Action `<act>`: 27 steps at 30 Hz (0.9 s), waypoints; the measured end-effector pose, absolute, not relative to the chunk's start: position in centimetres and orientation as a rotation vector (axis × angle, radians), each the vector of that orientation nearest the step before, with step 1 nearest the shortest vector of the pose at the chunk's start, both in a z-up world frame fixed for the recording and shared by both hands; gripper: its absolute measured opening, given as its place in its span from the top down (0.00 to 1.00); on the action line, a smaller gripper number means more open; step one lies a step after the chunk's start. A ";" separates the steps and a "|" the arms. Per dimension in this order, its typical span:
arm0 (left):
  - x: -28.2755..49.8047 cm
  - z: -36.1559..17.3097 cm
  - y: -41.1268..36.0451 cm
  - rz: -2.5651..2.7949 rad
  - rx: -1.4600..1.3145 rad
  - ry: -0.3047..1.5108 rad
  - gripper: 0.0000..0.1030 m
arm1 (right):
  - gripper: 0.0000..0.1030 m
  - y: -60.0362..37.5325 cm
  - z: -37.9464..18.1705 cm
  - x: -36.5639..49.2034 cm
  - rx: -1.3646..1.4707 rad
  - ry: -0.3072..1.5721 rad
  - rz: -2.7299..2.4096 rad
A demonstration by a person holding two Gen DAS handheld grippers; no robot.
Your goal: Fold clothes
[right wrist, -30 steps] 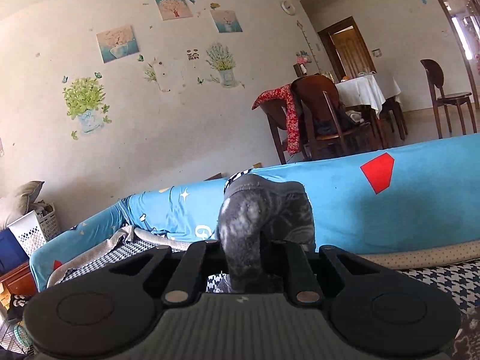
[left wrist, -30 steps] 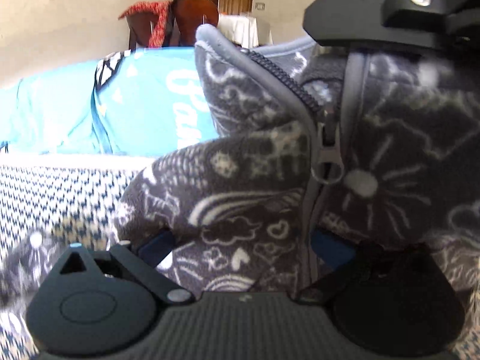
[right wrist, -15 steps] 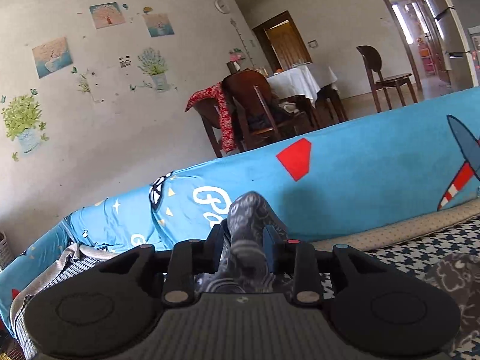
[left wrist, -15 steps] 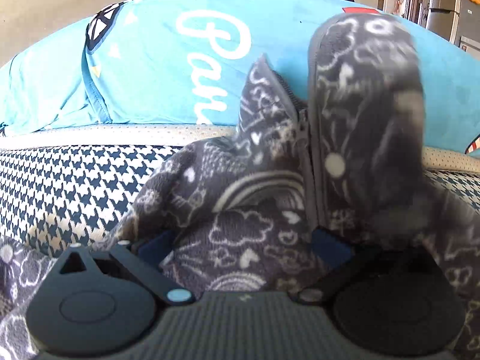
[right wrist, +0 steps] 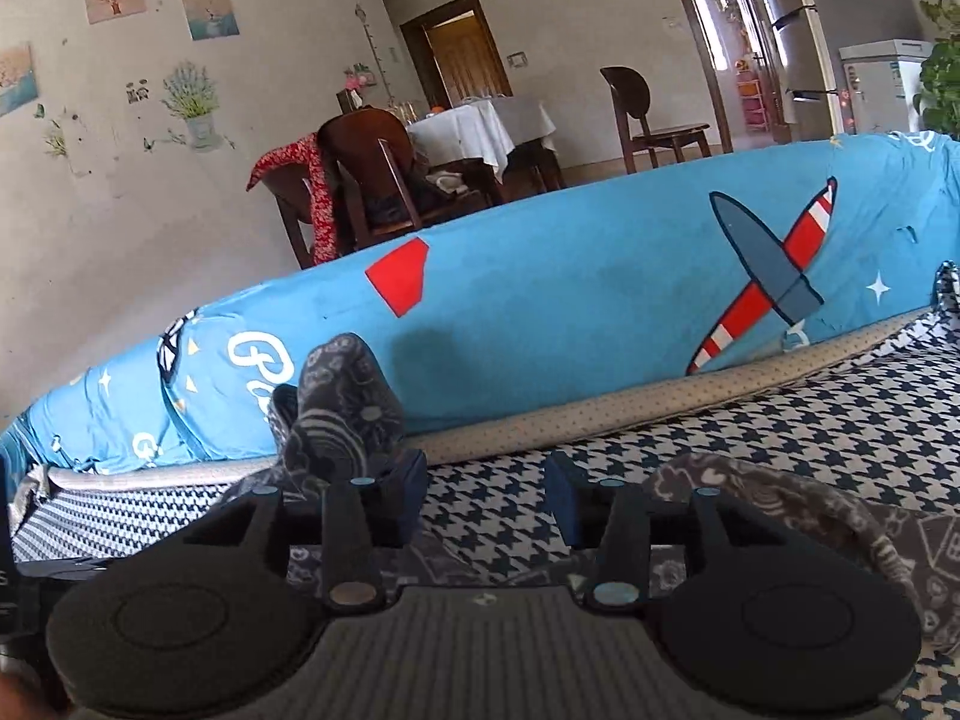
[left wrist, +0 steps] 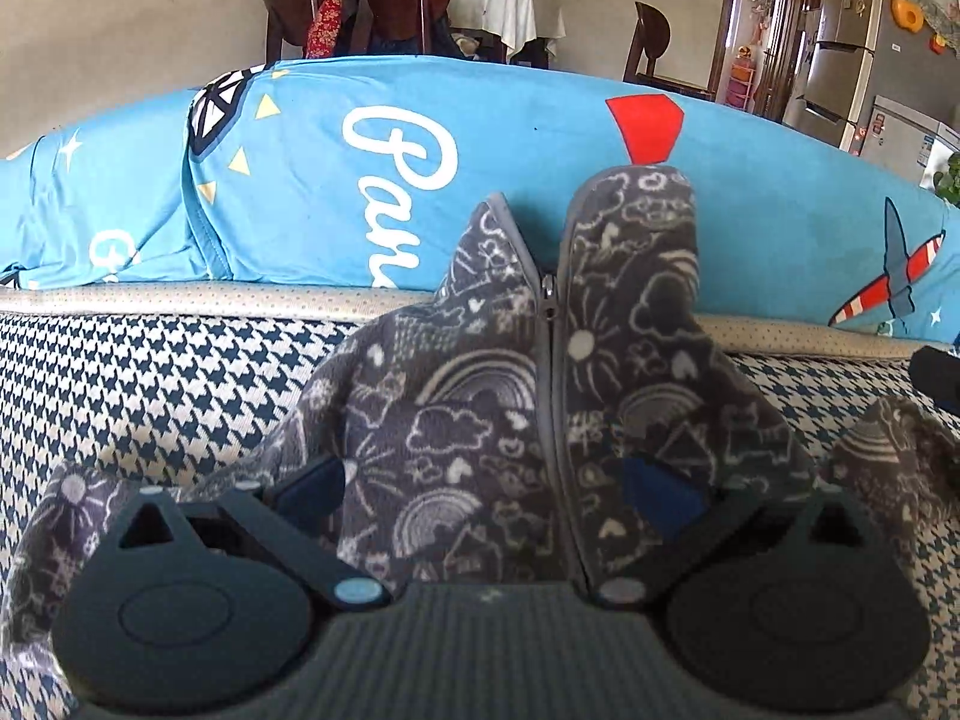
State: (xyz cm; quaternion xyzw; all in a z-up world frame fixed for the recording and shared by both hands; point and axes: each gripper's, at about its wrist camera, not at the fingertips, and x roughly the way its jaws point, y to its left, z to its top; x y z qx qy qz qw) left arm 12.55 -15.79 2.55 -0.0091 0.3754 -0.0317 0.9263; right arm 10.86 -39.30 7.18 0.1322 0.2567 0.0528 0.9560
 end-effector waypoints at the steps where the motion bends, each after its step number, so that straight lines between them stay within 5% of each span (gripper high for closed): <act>1: 11.7 2.5 -16.0 -0.069 -0.011 0.774 0.00 | 0.56 -39.4 7.0 10.8 0.263 0.530 0.095; 27: 2.0 0.3 -16.2 -0.163 0.014 0.876 0.00 | 0.29 -48.1 1.8 4.6 -0.128 0.658 -0.154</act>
